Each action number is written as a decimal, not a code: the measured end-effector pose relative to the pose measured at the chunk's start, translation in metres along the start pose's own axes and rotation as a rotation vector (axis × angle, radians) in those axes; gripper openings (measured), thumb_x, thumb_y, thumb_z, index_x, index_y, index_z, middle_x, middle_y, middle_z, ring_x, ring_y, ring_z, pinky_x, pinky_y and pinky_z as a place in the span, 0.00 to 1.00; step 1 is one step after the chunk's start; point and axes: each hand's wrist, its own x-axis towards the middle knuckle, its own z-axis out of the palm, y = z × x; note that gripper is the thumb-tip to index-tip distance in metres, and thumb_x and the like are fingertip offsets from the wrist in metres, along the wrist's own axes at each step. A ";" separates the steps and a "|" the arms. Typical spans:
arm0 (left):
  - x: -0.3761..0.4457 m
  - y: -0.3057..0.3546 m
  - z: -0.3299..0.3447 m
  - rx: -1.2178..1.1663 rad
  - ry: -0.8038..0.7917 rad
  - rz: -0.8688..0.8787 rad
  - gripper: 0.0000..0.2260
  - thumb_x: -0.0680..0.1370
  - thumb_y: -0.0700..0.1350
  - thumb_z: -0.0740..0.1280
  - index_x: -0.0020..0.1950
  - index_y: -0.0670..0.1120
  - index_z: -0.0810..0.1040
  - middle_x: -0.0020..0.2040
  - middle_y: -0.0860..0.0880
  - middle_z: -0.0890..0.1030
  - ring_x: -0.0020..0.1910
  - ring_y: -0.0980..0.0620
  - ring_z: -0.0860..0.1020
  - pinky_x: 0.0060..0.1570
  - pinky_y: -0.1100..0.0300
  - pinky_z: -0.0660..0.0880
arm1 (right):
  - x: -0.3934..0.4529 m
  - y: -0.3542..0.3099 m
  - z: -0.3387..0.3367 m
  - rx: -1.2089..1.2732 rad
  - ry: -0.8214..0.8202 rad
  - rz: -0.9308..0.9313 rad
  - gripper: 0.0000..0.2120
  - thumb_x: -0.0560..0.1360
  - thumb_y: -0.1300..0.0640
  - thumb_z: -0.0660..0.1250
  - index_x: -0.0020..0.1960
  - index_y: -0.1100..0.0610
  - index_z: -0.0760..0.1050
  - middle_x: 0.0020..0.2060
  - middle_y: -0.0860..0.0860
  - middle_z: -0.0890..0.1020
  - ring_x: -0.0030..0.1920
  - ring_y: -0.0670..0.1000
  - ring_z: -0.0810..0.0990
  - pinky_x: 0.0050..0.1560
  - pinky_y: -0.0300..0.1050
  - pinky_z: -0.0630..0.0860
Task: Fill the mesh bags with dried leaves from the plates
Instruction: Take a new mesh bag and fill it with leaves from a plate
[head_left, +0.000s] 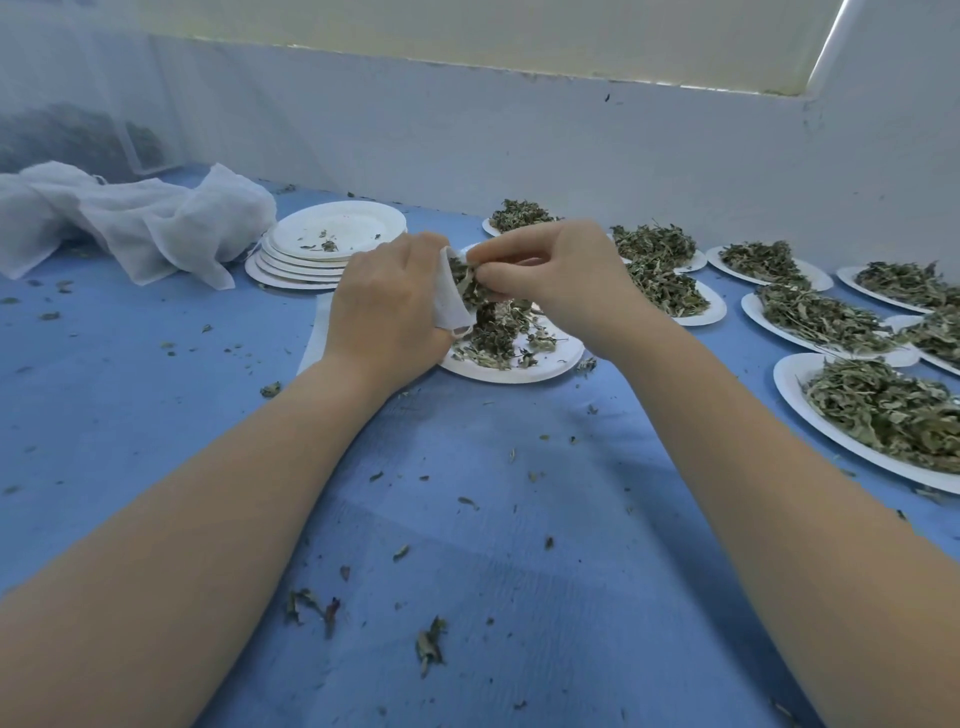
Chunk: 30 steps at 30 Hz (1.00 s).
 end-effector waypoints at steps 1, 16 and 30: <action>0.000 0.001 -0.001 -0.004 -0.002 0.024 0.17 0.65 0.40 0.71 0.51 0.34 0.76 0.41 0.38 0.79 0.39 0.38 0.78 0.40 0.50 0.71 | 0.000 -0.001 0.001 -0.029 -0.012 -0.018 0.08 0.71 0.64 0.70 0.45 0.53 0.83 0.37 0.48 0.85 0.40 0.45 0.84 0.54 0.45 0.79; 0.002 0.011 -0.001 -0.094 0.011 0.099 0.19 0.62 0.41 0.70 0.49 0.32 0.76 0.38 0.37 0.79 0.34 0.39 0.78 0.36 0.52 0.75 | -0.007 -0.011 0.009 -0.205 -0.166 -0.159 0.07 0.72 0.63 0.67 0.35 0.58 0.78 0.23 0.44 0.69 0.26 0.42 0.64 0.29 0.30 0.60; -0.001 0.003 -0.003 -0.184 0.032 0.044 0.28 0.64 0.47 0.69 0.62 0.43 0.65 0.50 0.40 0.79 0.44 0.39 0.78 0.42 0.52 0.72 | -0.002 -0.003 0.010 -0.151 -0.304 -0.044 0.07 0.76 0.58 0.63 0.48 0.58 0.80 0.38 0.56 0.80 0.33 0.45 0.72 0.36 0.39 0.68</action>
